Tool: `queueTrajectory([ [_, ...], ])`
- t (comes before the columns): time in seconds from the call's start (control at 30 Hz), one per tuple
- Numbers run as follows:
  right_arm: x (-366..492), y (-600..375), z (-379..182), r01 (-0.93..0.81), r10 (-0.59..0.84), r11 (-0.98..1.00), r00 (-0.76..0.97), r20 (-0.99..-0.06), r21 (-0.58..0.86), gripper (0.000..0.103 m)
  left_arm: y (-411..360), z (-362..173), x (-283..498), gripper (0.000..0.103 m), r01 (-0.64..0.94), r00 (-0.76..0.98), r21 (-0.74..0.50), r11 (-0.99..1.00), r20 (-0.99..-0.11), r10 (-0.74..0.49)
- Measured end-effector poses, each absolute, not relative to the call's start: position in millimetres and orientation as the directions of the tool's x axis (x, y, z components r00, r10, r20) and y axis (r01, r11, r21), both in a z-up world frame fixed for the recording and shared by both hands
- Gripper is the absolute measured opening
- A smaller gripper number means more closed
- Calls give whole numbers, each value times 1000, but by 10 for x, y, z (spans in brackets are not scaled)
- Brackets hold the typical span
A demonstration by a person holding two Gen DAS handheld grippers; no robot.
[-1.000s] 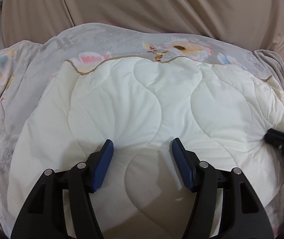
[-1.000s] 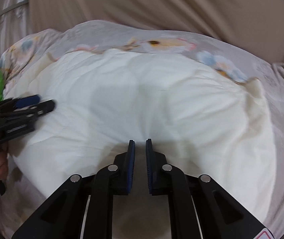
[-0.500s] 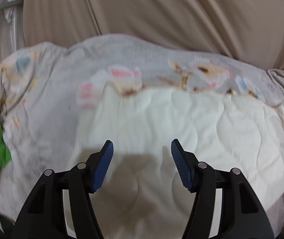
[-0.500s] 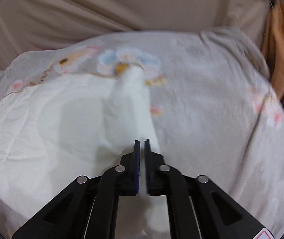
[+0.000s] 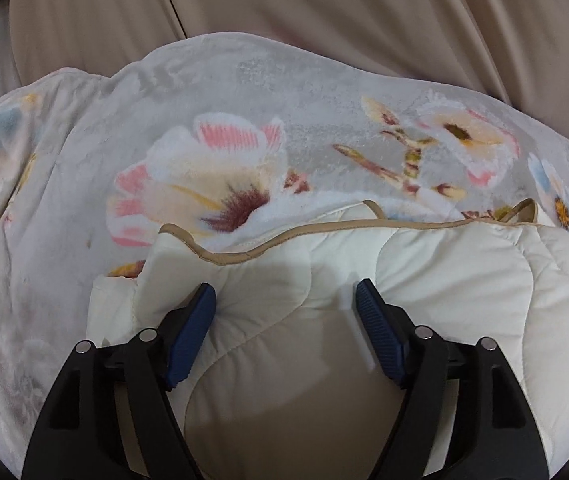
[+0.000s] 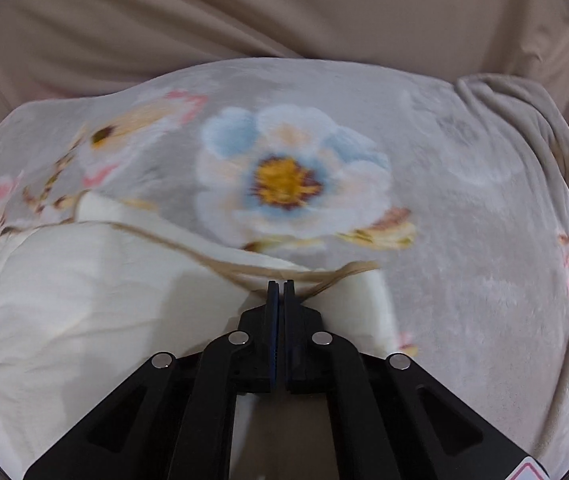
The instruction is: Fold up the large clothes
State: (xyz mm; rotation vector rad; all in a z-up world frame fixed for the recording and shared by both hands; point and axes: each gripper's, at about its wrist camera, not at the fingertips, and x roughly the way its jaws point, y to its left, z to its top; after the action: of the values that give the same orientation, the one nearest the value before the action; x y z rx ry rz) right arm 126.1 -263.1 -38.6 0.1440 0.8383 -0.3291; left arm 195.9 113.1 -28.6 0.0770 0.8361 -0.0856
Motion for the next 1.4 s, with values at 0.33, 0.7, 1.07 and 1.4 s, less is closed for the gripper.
queueTrajectory([
  [0.33, 1135, -2713, -367, 384, -224, 921, 655, -721, 62, 0, 1121, -349, 1958, 72, 105, 676, 54, 993, -736, -31],
  [0.7, 871, -2807, -445, 410, -240, 910, 628, -740, 54, 0, 1104, -366, 1941, 72, 100, 684, 75, 992, -729, -14],
  [1.07, 646, -2800, -396, 413, -237, 908, 636, -734, 64, 0, 1293, -282, 1826, 73, 84, 699, 28, 996, -714, -39],
  [1.4, 865, -2074, 199, 181, -41, 972, 753, -656, 148, 4, 1540, 38, 1892, 76, -7, 743, 65, 998, -668, 49],
])
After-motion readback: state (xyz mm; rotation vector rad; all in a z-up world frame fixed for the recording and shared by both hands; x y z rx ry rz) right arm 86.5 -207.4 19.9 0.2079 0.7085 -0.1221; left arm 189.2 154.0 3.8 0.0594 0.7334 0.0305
